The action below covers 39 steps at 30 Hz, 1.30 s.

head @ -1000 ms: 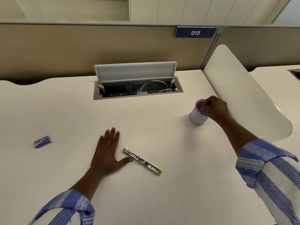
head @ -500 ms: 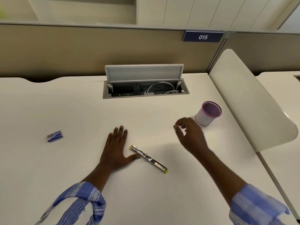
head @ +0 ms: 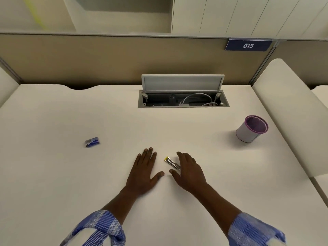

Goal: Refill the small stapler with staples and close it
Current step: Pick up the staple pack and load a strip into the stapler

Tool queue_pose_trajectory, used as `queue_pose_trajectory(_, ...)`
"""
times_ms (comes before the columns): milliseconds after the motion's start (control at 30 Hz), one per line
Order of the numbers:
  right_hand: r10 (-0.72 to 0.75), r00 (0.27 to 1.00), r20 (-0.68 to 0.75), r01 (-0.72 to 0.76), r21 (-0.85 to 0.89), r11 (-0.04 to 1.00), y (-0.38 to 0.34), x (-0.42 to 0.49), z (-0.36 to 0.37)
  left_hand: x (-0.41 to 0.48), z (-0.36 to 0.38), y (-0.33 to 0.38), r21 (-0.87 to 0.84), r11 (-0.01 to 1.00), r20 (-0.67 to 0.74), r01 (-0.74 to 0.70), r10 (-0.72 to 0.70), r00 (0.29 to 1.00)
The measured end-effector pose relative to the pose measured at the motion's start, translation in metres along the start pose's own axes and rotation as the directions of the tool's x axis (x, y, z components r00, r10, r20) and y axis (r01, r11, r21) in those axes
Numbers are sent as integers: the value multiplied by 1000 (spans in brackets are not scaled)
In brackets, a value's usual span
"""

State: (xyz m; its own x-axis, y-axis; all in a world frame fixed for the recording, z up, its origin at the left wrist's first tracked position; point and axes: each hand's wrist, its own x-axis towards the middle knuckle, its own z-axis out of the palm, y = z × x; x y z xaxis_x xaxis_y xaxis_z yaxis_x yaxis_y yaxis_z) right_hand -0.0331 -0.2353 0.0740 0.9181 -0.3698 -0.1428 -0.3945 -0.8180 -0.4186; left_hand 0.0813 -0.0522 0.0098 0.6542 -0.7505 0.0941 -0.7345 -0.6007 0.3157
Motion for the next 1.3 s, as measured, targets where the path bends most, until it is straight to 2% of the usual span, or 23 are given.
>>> queue_pose_trajectory(167,-3,999,36,9,-158,987,-5,5,8,-20,-9,-12,-20,998,-86,61,-62,994)
queue_pose_trajectory(300,23,999,43,-13,-217,976,-13,8,15,-24,-30,-38,-16,983,-175,185,-184,967)
queue_pose_trajectory(400,33,999,38,-23,-234,972,-18,10,17,-19,-54,-64,-35,932,-229,362,-360,905)
queue_pose_trajectory(533,39,998,40,-28,-244,969,-20,12,18,-9,-84,-100,-79,820,-252,566,-566,785)
queue_pose_trajectory(667,61,997,56,-44,-253,966,-23,13,16,-3,-104,-132,10,726,-161,688,-678,717)
queue_pose_trajectory(833,74,995,67,-54,-262,964,-26,12,12,1,-106,-161,113,740,-17,663,-665,746)
queue_pose_trajectory(1100,104,987,120,-78,-208,975,-24,16,-7,2,-106,-169,119,785,-78,608,-603,794)
queue_pose_trajectory(1200,55,998,29,-49,-187,981,-33,9,-14,-2,-102,-162,100,811,-100,576,-568,817)
queue_pose_trajectory(1300,-56,994,-95,51,-53,997,-51,-6,-13,-6,-100,-143,-21,842,-135,540,-537,833)
